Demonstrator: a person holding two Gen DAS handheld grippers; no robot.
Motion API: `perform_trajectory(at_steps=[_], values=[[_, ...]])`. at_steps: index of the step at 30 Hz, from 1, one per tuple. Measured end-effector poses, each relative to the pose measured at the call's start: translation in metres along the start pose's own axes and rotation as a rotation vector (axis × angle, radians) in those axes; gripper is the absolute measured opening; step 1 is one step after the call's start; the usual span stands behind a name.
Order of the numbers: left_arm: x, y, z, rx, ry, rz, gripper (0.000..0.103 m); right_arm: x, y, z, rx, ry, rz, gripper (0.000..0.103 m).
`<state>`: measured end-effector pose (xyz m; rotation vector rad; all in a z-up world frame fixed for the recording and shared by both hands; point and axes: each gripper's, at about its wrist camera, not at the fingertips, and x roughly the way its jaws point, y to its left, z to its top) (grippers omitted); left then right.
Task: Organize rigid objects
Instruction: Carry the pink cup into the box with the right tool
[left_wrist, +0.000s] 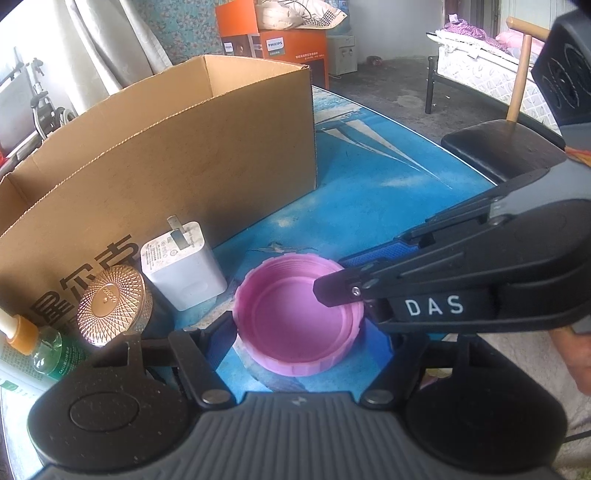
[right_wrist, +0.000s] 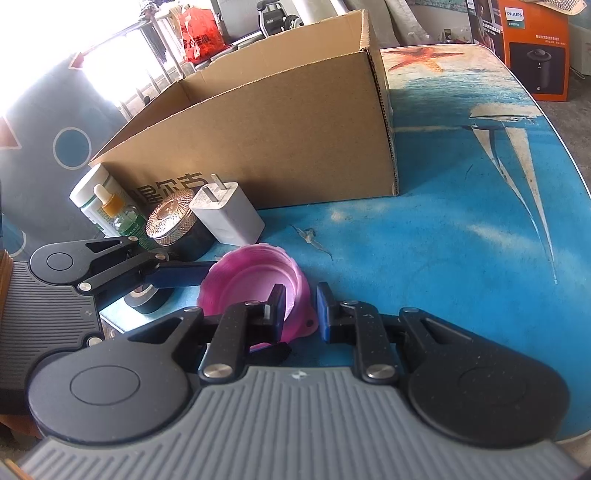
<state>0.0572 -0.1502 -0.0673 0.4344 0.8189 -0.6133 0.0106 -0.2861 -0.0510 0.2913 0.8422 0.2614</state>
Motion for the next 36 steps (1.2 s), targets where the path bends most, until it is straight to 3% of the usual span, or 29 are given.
perform_trajectory(at_steps=[7, 13, 19, 24, 28, 32, 36], values=[[-0.01, -0.003, 0.002, 0.007, -0.025, 0.002, 0.074, -0.006, 0.005, 0.0, 0.002, -0.005, -0.014, 0.017], [-0.057, 0.0, 0.018, 0.035, -0.162, 0.029, 0.074, -0.048, 0.033, 0.015, -0.078, -0.121, -0.061, 0.017], [-0.105, 0.022, 0.047, 0.043, -0.305, 0.106, 0.074, -0.084, 0.072, 0.059, -0.211, -0.253, -0.063, 0.017], [-0.119, 0.06, 0.074, 0.013, -0.328, 0.143, 0.074, -0.083, 0.097, 0.113, -0.288, -0.268, -0.01, 0.017], [-0.105, 0.104, 0.103, -0.049, -0.252, 0.12, 0.074, -0.051, 0.109, 0.165, -0.311, -0.177, 0.036, 0.017], [-0.066, 0.156, 0.129, -0.148, -0.081, 0.024, 0.074, 0.009, 0.107, 0.222, -0.253, 0.024, 0.078, 0.017], [-0.01, 0.203, 0.136, -0.265, 0.107, -0.081, 0.073, 0.078, 0.095, 0.254, -0.165, 0.229, 0.09, 0.017]])
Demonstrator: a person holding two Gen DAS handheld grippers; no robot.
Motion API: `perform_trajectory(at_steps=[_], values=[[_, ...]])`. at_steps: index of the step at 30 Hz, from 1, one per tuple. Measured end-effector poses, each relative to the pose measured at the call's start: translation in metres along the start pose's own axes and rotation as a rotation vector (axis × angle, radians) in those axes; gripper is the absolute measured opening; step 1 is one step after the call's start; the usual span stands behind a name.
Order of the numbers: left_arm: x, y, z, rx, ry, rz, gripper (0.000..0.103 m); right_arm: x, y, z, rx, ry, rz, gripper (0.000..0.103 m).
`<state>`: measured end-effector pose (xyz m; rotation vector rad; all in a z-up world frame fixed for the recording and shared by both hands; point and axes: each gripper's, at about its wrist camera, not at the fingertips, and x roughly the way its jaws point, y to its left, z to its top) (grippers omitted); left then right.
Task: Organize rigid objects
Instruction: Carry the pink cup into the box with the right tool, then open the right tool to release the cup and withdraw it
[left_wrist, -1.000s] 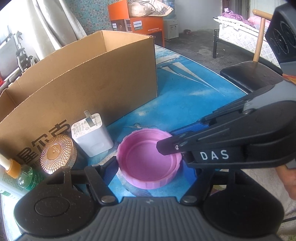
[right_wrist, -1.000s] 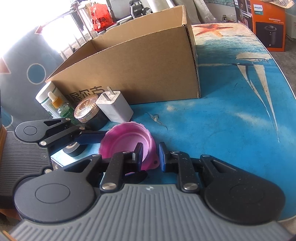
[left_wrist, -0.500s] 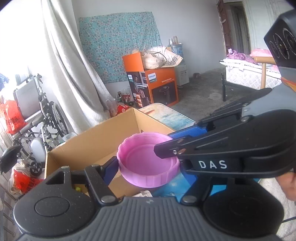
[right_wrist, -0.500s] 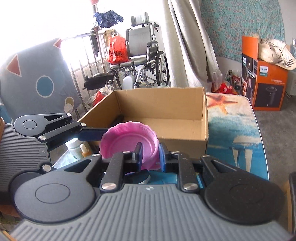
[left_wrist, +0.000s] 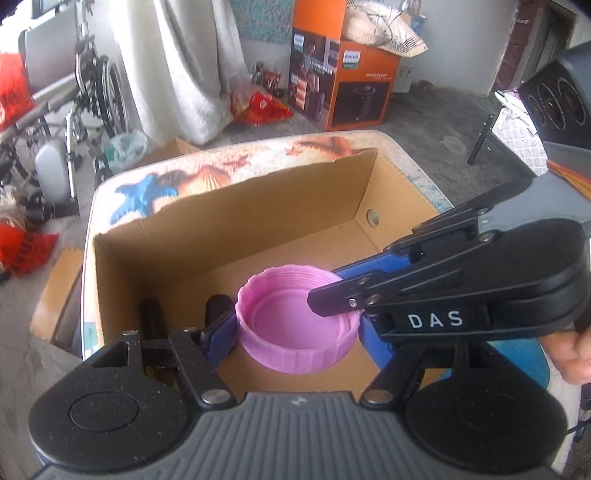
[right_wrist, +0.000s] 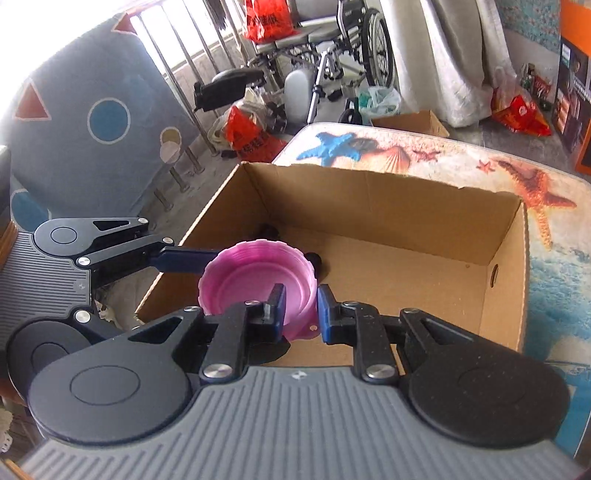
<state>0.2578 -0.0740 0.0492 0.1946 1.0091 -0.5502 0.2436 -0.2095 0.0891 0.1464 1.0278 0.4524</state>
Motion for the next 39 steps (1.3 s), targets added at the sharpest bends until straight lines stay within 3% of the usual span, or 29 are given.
perform_trajectory(at_steps=[6, 12, 17, 29, 31, 39], values=[[0.063, 0.036, 0.009, -0.115, 0.183, -0.078, 0.073, 0.075, -0.025, 0.018, 0.067, 0.19, 0.001, 0.016], [0.092, 0.048, 0.008, -0.155, 0.271, -0.078, 0.073, 0.116, -0.041, 0.024, 0.077, 0.285, -0.017, 0.016], [0.093, 0.058, 0.014, -0.178, 0.267, -0.099, 0.074, 0.138, -0.039, 0.032, 0.054, 0.305, -0.024, 0.016], [0.079, 0.067, 0.018, -0.126, 0.2, 0.067, 0.074, 0.165, -0.023, 0.051, 0.043, 0.27, -0.032, 0.016], [0.08, 0.068, 0.022, -0.121, 0.196, 0.069, 0.07, 0.169, -0.022, 0.054, 0.047, 0.263, -0.032, 0.016], [0.07, 0.063, 0.028, -0.125, 0.163, 0.09, 0.072, 0.174, -0.018, 0.058, 0.059, 0.207, -0.021, 0.017]])
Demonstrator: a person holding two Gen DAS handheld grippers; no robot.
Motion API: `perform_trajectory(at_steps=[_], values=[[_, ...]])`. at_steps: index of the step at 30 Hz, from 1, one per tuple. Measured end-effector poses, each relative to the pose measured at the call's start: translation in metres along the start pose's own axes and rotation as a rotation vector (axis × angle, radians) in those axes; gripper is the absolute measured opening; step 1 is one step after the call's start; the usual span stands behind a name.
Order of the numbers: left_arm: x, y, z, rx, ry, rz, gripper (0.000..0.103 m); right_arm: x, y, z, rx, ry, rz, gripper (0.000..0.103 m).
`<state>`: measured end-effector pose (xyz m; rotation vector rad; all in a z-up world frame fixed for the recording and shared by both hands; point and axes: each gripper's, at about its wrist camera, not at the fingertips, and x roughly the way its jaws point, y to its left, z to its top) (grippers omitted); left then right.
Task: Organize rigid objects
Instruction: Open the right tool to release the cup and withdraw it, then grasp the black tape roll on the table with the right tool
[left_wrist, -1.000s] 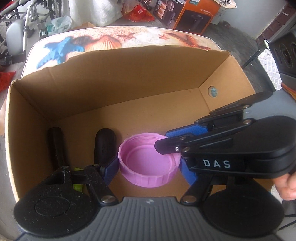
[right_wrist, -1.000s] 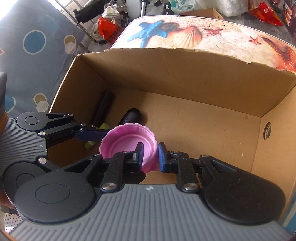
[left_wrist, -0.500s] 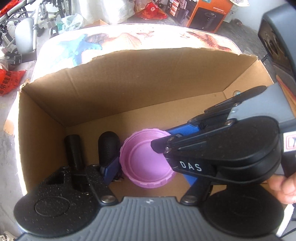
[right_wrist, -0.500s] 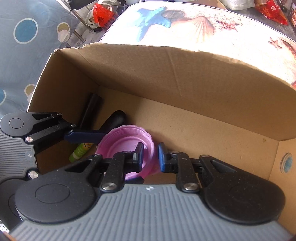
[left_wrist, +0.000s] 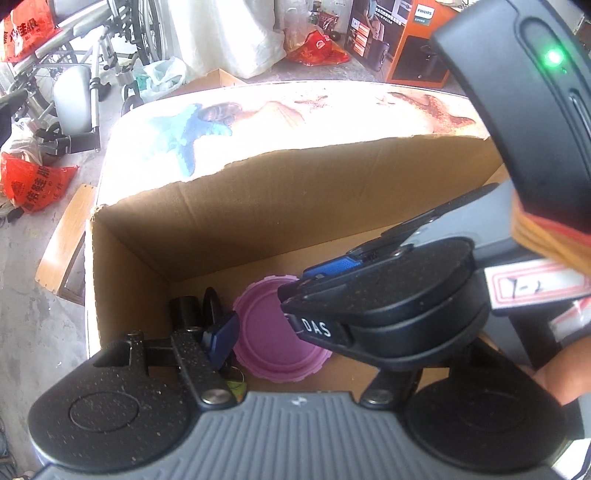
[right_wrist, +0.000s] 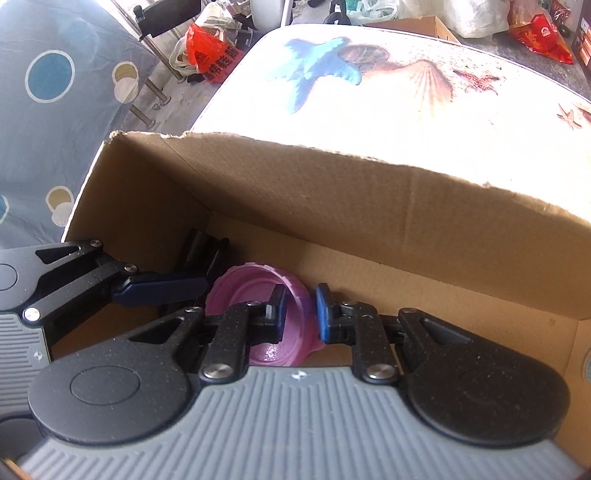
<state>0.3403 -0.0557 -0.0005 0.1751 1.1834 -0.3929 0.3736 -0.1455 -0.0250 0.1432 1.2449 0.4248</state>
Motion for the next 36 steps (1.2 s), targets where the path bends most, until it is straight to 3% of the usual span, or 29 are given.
perform_trajectory(at_steps=[4, 8, 16, 23, 26, 28, 32, 36], values=[[-0.01, -0.001, 0.0, -0.004, -0.03, -0.009, 0.075, -0.014, -0.004, -0.003, 0.004, -0.051, 0.02, 0.019], [-0.025, -0.007, -0.001, -0.013, -0.074, -0.017, 0.077, -0.042, -0.015, -0.005, 0.047, -0.12, 0.06, 0.032], [-0.088, -0.021, -0.028, 0.023, -0.206, -0.064, 0.078, -0.134, -0.028, -0.049, 0.096, -0.262, 0.158, 0.034], [-0.163, -0.043, -0.094, 0.054, -0.352, -0.144, 0.088, -0.225, -0.029, -0.157, 0.089, -0.417, 0.209, 0.034], [-0.176, -0.05, -0.128, 0.046, -0.378, -0.171, 0.09, -0.245, -0.025, -0.214, 0.081, -0.475, 0.229, 0.038], [-0.178, -0.051, -0.155, 0.037, -0.392, -0.19, 0.09, -0.25, -0.024, -0.25, 0.089, -0.499, 0.26, 0.04], [-0.157, -0.063, -0.204, 0.016, -0.394, -0.149, 0.091, -0.234, -0.016, -0.308, 0.116, -0.509, 0.29, 0.04], [-0.115, -0.072, -0.24, 0.0, -0.322, -0.077, 0.091, -0.192, 0.003, -0.345, 0.12, -0.477, 0.249, 0.04]])
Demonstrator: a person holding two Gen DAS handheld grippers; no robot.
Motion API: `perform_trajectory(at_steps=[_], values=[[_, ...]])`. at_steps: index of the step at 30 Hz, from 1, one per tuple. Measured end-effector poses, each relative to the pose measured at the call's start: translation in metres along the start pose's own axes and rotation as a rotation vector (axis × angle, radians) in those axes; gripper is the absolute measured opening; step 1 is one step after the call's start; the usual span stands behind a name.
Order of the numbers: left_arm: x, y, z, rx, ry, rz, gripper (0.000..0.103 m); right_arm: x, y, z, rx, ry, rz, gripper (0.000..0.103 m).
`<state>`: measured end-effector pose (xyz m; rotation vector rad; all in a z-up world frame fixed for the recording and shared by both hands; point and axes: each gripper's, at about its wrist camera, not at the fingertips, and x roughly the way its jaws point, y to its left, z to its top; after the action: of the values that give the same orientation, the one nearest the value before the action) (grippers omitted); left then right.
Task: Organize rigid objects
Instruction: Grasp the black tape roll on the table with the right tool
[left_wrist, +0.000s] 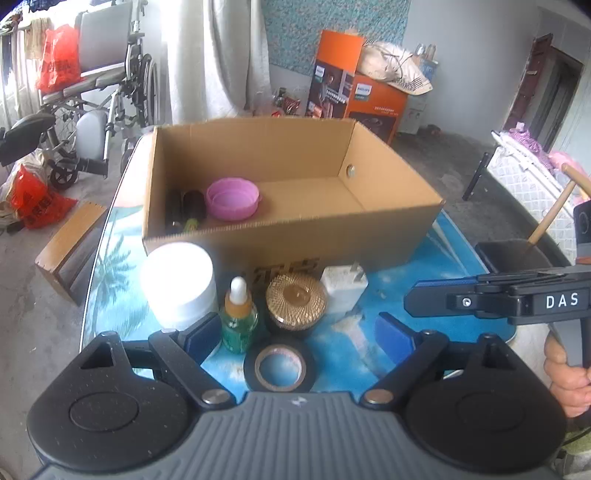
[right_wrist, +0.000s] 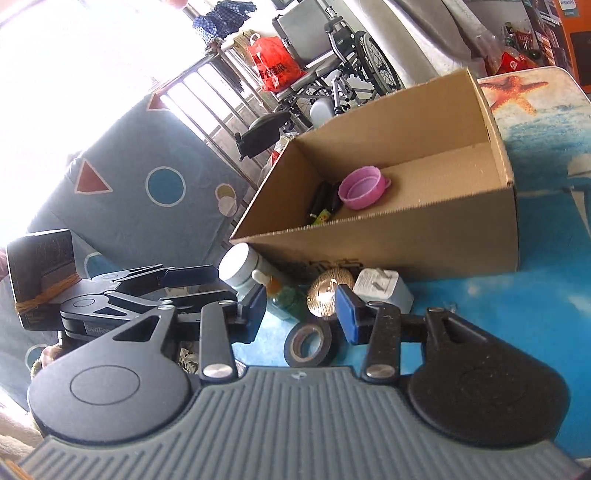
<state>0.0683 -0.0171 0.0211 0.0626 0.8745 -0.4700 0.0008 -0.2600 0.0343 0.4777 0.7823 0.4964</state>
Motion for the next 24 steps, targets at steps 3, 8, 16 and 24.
perform_trajectory(at_steps=[3, 8, 16, 24], values=[[0.021, -0.002, -0.02, 0.007, 0.044, 0.055, 0.091, 0.023, 0.007, -0.026, -0.037, 0.027, -0.07, 0.04], [0.051, -0.009, -0.039, 0.09, 0.084, 0.139, 0.089, 0.07, 0.015, -0.033, -0.052, 0.1, -0.089, 0.04], [0.07, -0.006, -0.043, 0.076, 0.09, 0.133, 0.07, 0.117, 0.011, -0.021, -0.061, 0.158, -0.127, 0.029], [0.066, -0.024, -0.05, 0.118, 0.071, 0.097, 0.066, 0.119, 0.003, -0.026, -0.041, 0.172, -0.133, 0.022]])
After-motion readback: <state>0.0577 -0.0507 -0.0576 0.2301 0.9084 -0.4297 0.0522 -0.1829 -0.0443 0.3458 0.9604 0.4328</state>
